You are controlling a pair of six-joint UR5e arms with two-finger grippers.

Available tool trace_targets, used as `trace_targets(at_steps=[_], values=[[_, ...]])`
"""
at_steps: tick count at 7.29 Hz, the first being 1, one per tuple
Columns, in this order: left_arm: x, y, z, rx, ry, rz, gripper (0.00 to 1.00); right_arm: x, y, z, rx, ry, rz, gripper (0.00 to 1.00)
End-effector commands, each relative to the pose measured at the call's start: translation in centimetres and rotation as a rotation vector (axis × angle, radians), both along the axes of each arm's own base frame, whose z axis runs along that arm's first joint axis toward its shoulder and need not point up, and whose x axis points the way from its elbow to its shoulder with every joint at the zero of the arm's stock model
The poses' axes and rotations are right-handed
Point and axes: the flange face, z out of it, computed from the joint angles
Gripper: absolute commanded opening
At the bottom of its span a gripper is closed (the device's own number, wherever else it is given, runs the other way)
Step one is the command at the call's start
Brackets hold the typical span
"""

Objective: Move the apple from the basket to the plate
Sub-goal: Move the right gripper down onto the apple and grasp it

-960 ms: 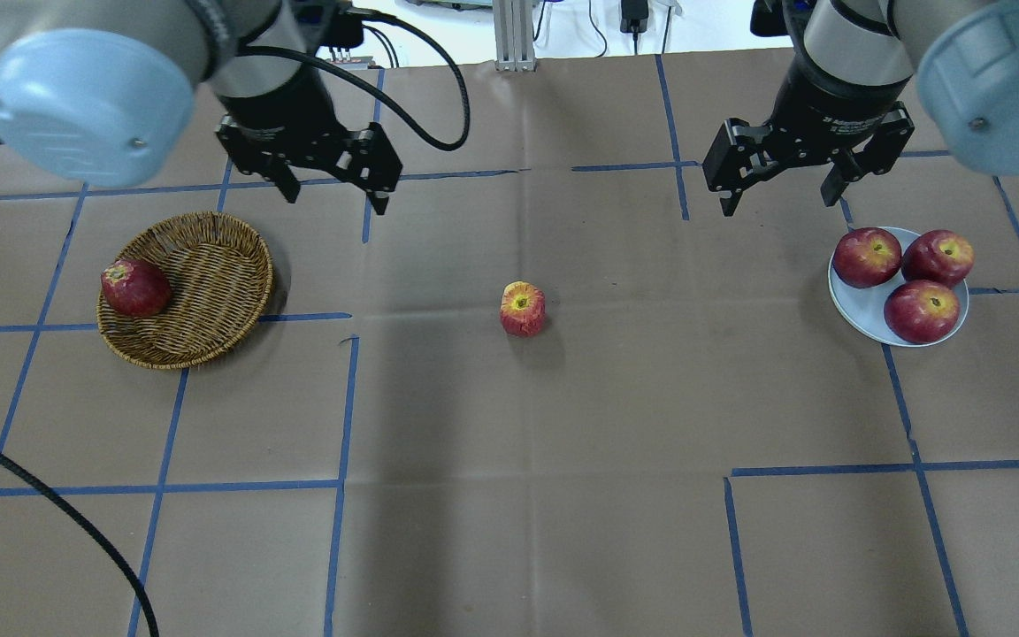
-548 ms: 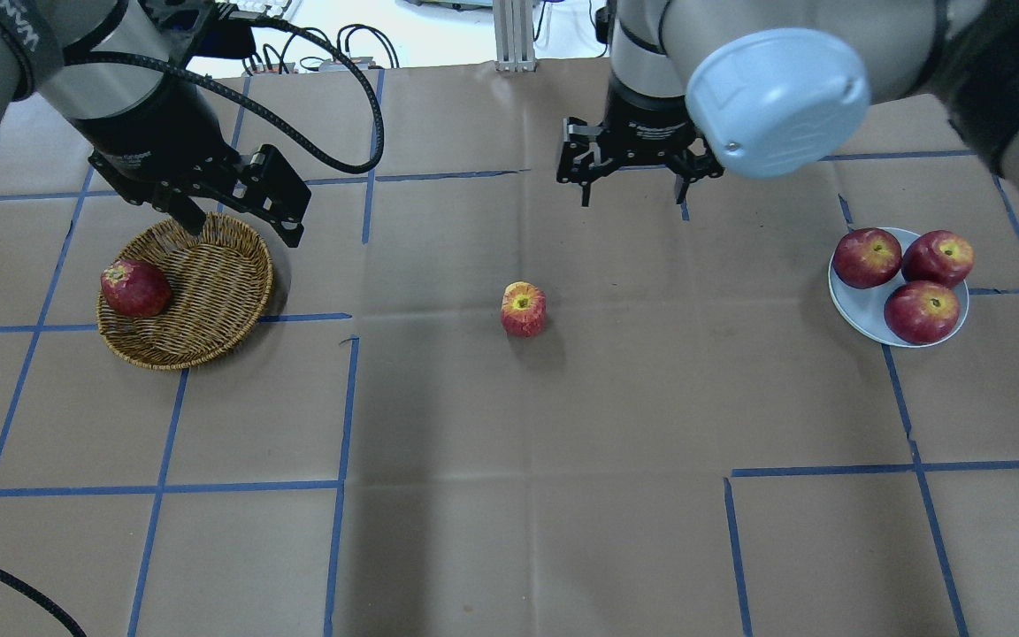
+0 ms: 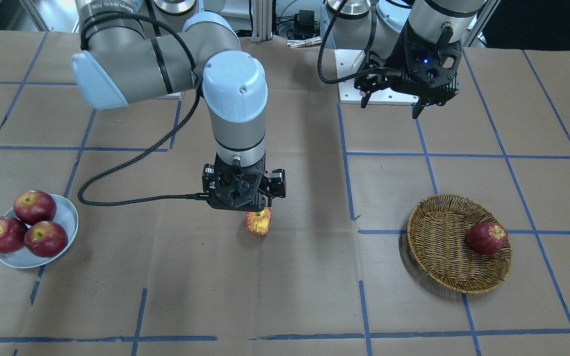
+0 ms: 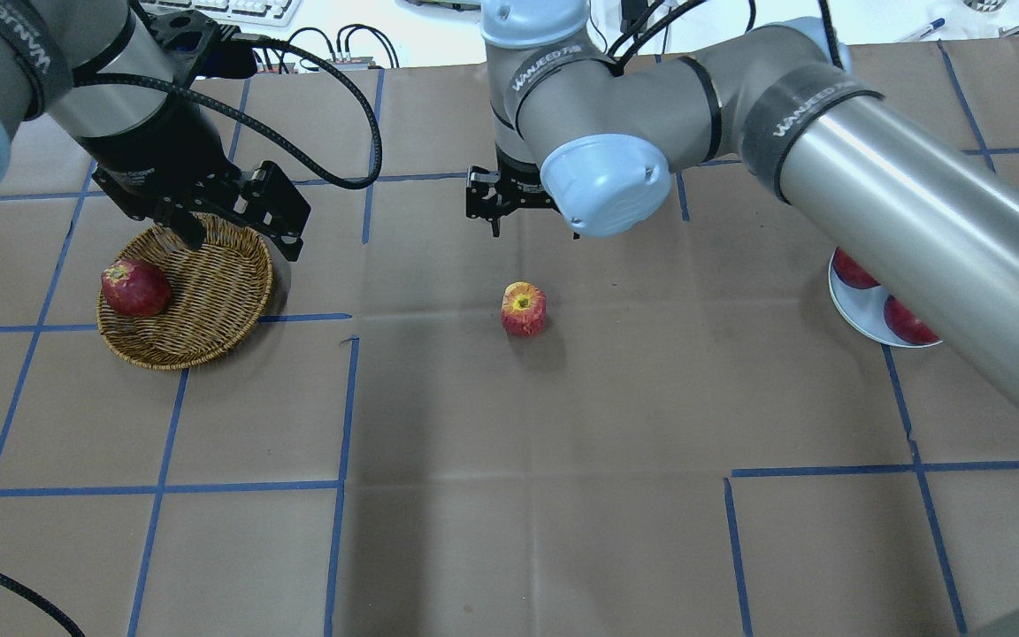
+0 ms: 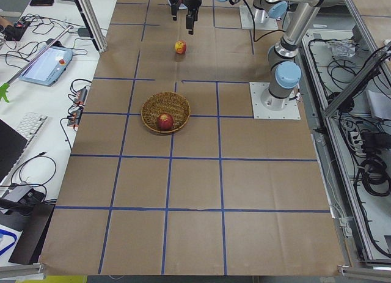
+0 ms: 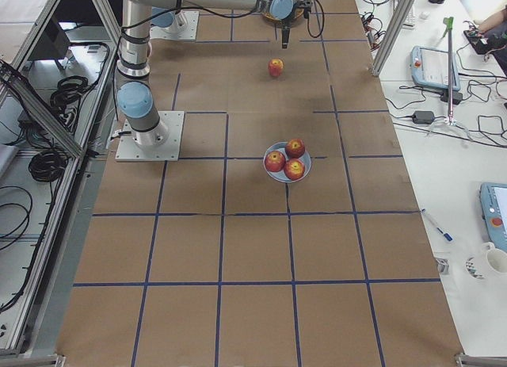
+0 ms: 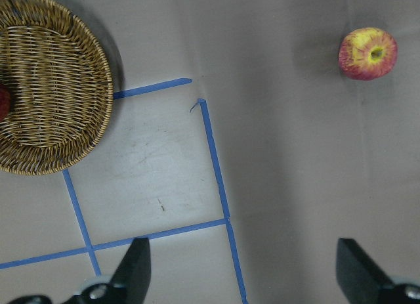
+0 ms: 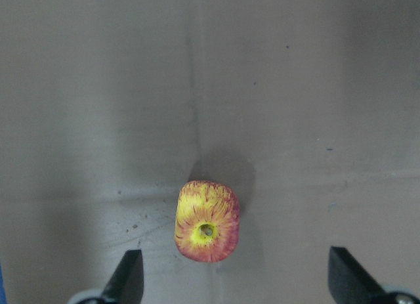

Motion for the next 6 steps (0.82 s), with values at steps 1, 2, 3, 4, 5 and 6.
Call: trace_targets(at_steps=[1, 2, 3, 4, 5, 6], values=[[0.0, 0.0, 0.0, -0.001, 0.000, -0.001, 0.99, 1.3, 0.0, -6.2, 0.042, 0.018, 0.023, 1.00], [0.0, 0.0, 0.0, -0.001, 0.000, -0.001, 0.99, 1.0, 0.3, -8.0, 0.037, 0.018, 0.025, 1.00], [0.0, 0.0, 0.2, -0.004, -0.001, 0.001, 0.99, 0.7, 0.8, -10.4, 0.017, 0.010, 0.025, 1.00], [0.0, 0.0, 0.2, -0.004, -0.001, -0.001, 0.99, 0.6, 0.9, -11.9, -0.011, -0.005, 0.023, 1.00], [0.0, 0.0, 0.2, -0.004, -0.001, -0.001, 0.99, 0.8, 1.2, -12.1, -0.012, -0.005, 0.026, 0.98], [0.0, 0.1, 0.2, -0.003, -0.001, -0.001, 0.99, 0.9, 1.3, -12.3, -0.005, -0.004, 0.028, 0.87]])
